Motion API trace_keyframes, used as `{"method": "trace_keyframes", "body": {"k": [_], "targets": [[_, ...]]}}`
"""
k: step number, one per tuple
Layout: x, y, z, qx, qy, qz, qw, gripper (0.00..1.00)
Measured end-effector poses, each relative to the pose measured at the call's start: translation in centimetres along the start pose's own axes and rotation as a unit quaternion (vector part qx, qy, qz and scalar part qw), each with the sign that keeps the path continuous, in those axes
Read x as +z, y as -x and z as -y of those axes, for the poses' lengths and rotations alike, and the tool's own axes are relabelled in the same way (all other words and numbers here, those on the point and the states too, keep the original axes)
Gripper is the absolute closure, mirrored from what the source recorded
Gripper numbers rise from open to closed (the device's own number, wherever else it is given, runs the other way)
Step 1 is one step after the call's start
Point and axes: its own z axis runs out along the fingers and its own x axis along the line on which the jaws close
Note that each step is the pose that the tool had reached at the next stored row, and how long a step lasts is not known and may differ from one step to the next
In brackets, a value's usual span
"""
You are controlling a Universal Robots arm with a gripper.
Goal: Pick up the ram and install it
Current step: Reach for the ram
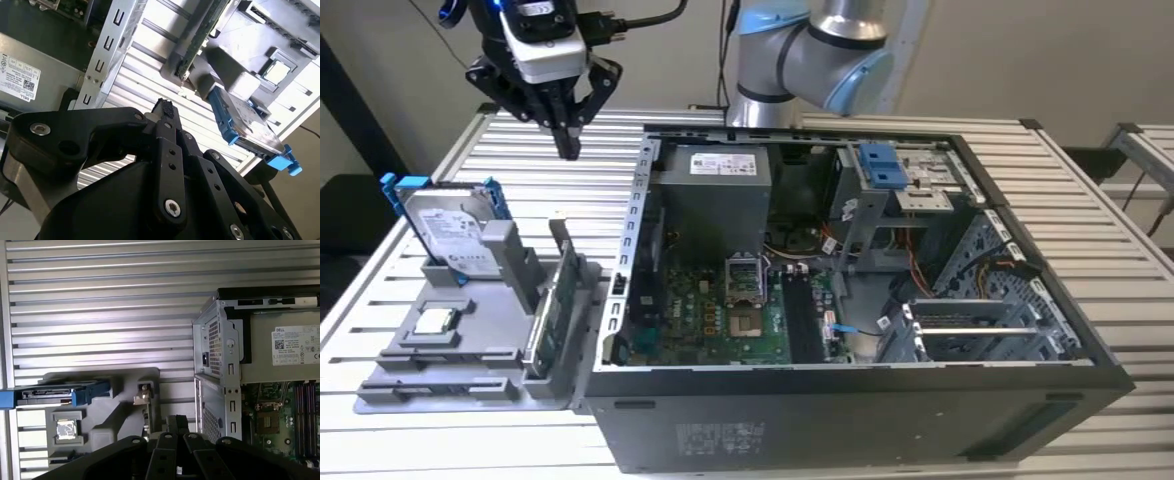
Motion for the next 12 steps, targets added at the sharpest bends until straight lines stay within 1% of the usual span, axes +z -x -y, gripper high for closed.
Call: {"method": "trace_keyframes", "body": {"k": [12], "targets": [[0.08,-1.15,0.09,0.0,0.0,0.0,1.0,0.89]]}}
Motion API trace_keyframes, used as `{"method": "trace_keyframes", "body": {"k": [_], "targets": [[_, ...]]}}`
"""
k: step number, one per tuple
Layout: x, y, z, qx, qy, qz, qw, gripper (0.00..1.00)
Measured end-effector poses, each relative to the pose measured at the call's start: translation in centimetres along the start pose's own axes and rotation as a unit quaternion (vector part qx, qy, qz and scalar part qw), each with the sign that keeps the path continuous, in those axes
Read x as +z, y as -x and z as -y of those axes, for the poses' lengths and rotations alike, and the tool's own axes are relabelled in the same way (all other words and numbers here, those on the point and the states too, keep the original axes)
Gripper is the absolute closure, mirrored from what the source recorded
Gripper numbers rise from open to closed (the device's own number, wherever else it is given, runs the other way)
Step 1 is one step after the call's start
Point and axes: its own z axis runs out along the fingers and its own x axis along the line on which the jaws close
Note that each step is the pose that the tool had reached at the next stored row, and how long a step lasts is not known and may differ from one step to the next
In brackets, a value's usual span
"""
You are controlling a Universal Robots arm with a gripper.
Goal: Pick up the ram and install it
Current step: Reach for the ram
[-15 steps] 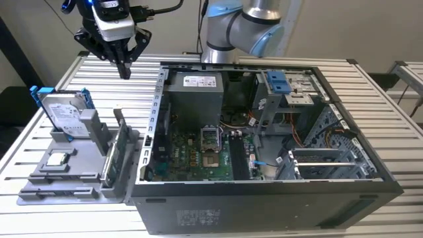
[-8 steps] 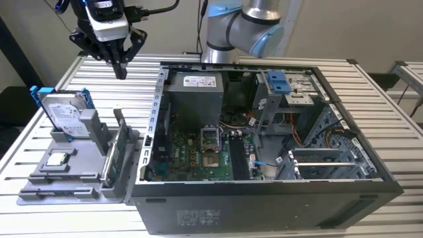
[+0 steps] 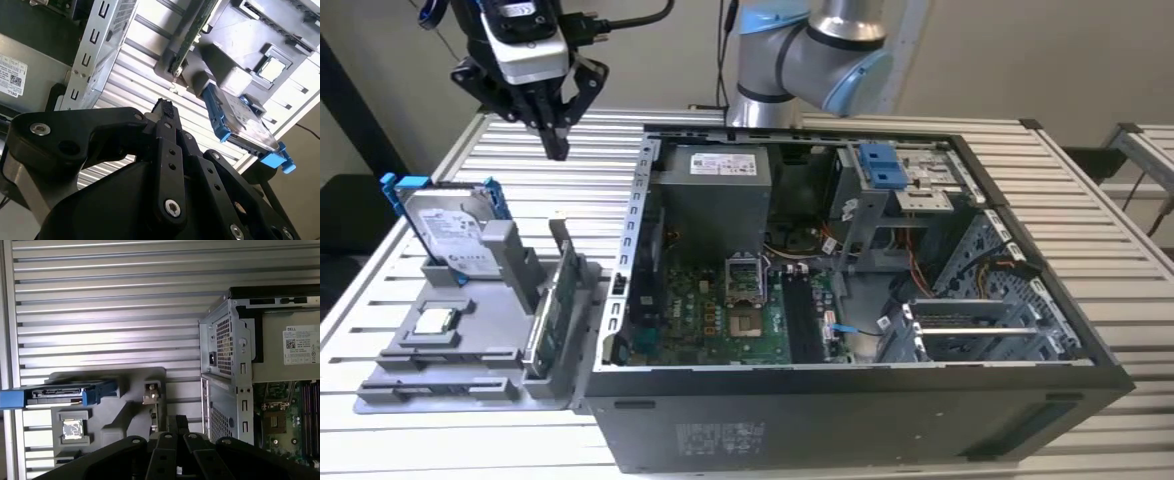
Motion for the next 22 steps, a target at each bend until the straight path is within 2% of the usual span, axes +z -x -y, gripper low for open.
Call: {"method": "trace_keyframes", "body": {"k": [22], "targets": [[0.12,-2.08,0.15,0.0,0.0,0.0,1.0,0.89]]}}
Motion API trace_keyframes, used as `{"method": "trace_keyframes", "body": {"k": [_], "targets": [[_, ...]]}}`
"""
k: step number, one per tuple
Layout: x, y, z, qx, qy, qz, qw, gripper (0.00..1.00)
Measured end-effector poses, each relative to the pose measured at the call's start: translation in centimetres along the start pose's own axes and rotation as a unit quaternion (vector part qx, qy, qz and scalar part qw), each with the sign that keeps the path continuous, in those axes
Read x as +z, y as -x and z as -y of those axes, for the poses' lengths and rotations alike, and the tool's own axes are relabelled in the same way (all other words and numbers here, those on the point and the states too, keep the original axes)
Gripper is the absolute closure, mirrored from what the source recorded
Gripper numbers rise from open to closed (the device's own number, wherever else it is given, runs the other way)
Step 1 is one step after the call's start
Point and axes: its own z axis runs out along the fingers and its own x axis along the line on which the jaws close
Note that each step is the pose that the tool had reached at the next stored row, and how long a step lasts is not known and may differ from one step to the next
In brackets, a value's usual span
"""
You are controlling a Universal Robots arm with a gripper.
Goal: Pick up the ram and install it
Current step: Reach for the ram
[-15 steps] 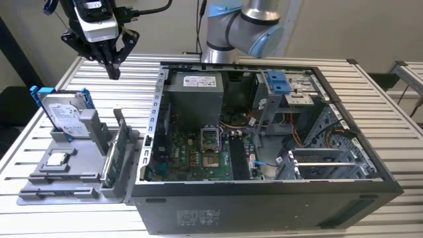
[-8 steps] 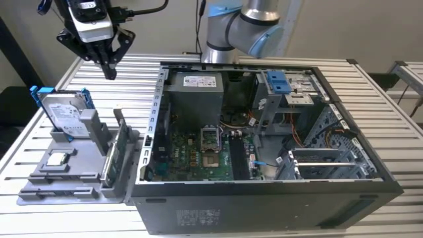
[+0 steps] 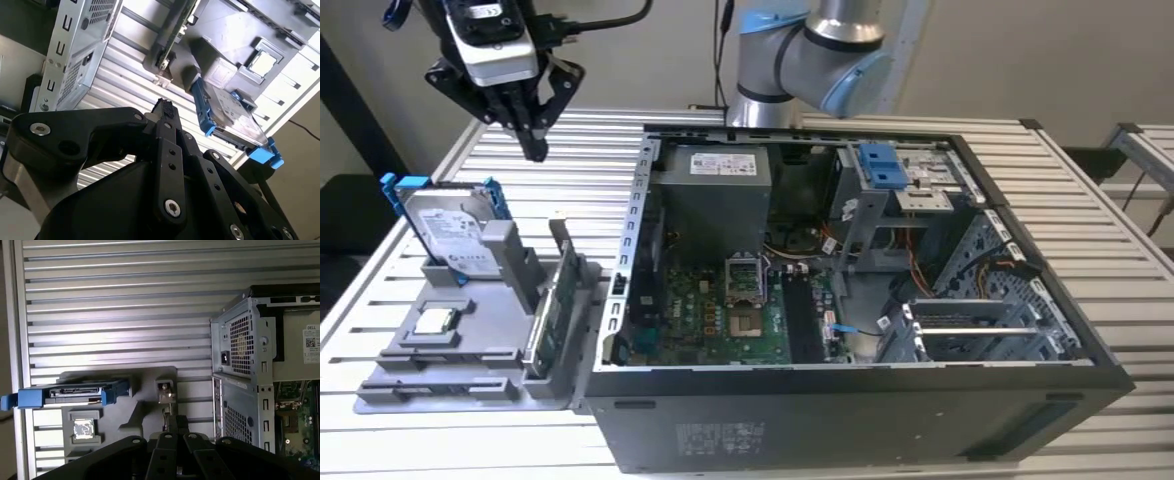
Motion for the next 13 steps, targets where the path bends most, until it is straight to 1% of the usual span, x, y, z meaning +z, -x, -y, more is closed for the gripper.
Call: {"method": "trace_keyframes", "body": {"k": [13], "targets": [[0.07,-0.88,0.06,0.0,0.0,0.0,1.0,0.89]]}}
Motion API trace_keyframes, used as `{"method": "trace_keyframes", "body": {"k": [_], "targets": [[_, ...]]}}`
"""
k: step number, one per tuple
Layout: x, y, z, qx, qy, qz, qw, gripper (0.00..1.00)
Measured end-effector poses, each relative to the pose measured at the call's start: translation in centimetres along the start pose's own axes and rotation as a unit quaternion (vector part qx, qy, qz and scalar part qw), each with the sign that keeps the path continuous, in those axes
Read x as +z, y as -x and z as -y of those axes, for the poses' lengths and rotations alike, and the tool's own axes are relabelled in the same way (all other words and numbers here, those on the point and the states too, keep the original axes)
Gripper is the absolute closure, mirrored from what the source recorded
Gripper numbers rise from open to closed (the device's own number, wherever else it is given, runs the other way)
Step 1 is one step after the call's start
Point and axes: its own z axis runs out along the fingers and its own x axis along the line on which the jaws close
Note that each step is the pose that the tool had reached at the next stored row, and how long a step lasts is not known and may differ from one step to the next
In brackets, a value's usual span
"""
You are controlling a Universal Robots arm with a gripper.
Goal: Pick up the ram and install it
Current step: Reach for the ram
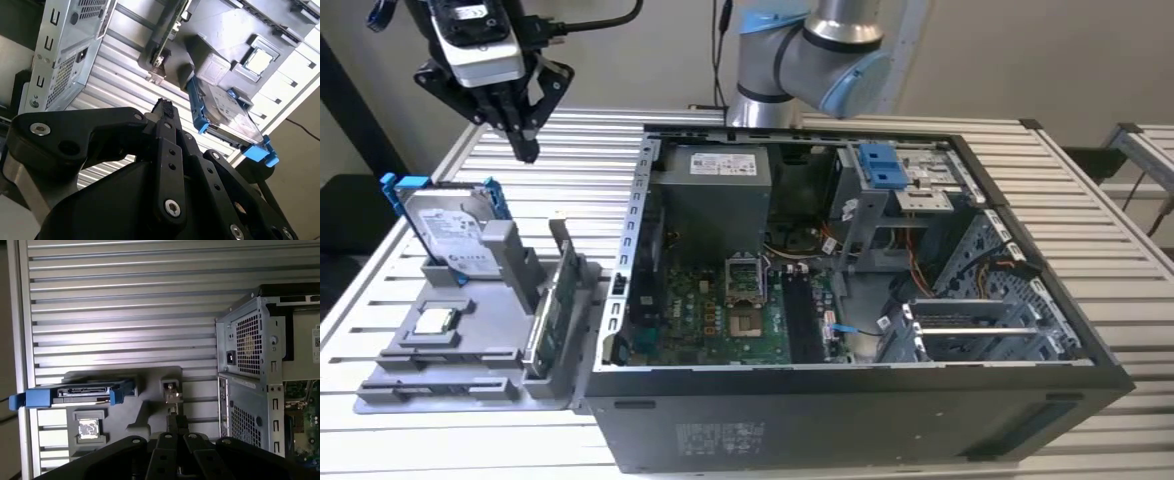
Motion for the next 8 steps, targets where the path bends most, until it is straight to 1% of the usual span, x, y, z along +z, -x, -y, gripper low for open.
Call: {"method": "trace_keyframes", "body": {"k": [8], "targets": [[0.05,-0.44,0.03,0.0,0.0,0.0,1.0,0.89]]}}
